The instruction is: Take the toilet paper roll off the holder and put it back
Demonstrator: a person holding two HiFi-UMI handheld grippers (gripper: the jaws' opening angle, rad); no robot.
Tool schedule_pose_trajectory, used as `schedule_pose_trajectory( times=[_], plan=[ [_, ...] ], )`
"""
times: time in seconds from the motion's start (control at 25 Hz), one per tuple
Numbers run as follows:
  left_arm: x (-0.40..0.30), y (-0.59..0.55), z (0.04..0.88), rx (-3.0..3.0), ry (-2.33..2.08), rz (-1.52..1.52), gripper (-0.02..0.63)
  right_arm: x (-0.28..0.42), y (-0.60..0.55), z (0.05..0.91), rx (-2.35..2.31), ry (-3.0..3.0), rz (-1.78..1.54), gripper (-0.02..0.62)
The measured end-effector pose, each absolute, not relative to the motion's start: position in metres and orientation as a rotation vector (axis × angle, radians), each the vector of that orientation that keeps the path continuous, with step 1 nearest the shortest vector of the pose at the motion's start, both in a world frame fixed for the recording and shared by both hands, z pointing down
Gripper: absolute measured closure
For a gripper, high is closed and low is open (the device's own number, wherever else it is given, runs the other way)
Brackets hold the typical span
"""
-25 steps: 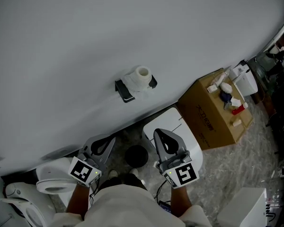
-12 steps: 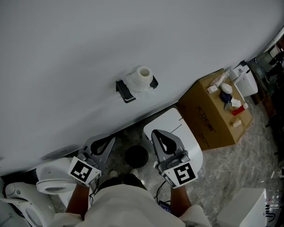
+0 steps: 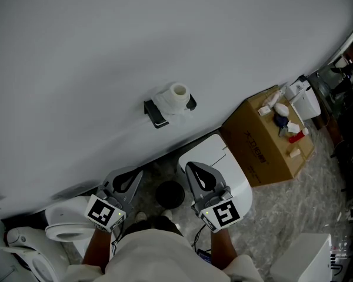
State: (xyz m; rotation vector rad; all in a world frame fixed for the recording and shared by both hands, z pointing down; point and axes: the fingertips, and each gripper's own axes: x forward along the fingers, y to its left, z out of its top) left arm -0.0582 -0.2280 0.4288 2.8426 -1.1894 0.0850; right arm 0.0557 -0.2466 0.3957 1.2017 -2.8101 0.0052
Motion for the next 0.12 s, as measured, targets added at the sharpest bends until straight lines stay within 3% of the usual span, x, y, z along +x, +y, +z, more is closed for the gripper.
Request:
schedule_pose_trajectory(
  times=[0.12],
  plan=[
    [-0.0579, -0.2262, 0.428, 2.843, -1.188, 0.084, 0.607, 0.0568, -0.246, 0.3979, 1.201, -2.805, 0.016, 0.589]
  ],
)
